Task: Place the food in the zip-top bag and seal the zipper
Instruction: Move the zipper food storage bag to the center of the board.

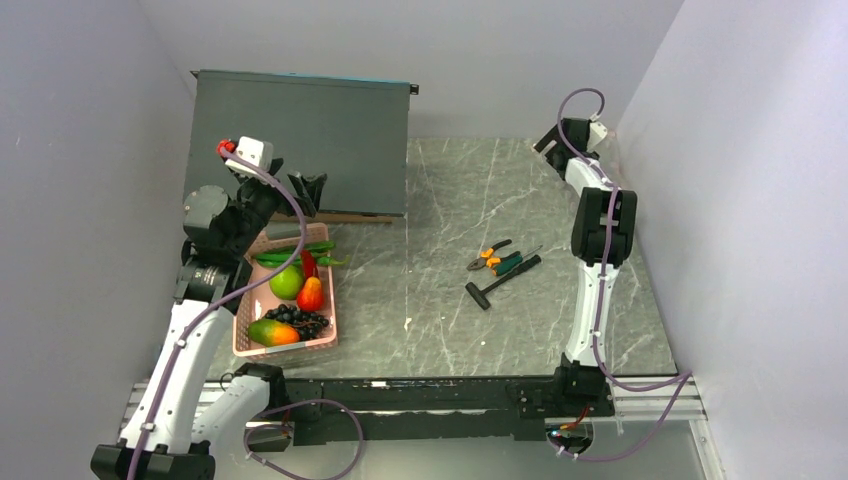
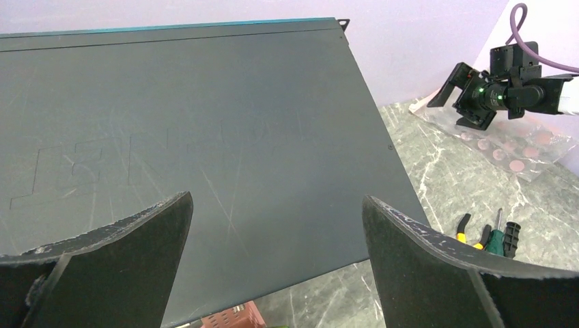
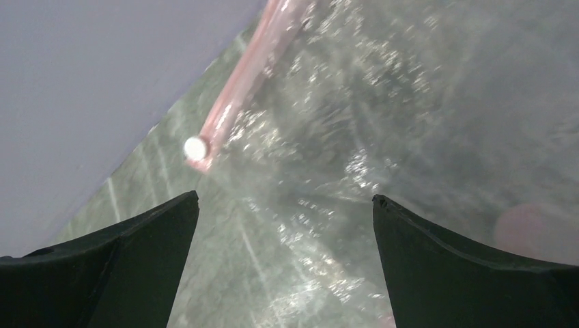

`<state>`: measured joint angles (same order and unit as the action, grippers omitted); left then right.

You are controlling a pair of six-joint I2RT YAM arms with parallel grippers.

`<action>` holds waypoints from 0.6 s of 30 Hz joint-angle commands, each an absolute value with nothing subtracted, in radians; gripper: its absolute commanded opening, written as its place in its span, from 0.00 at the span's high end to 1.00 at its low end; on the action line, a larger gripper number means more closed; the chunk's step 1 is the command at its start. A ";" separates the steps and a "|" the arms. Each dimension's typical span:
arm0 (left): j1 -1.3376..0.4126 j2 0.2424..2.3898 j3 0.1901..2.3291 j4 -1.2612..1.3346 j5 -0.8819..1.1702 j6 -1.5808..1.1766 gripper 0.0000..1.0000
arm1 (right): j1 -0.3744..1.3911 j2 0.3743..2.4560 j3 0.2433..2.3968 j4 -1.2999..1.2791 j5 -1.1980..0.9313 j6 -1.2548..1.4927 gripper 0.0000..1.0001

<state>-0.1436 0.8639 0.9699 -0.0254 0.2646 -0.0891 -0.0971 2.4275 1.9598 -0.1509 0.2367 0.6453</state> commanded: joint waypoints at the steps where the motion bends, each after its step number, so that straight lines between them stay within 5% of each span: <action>1: -0.138 0.867 0.964 0.016 0.255 -0.060 0.01 | -0.091 2.387 1.885 -0.082 0.066 0.698 0.00; 18: -0.102 0.898 0.943 0.030 0.194 -0.022 0.01 | -0.053 2.239 1.641 -0.192 -0.129 0.657 0.00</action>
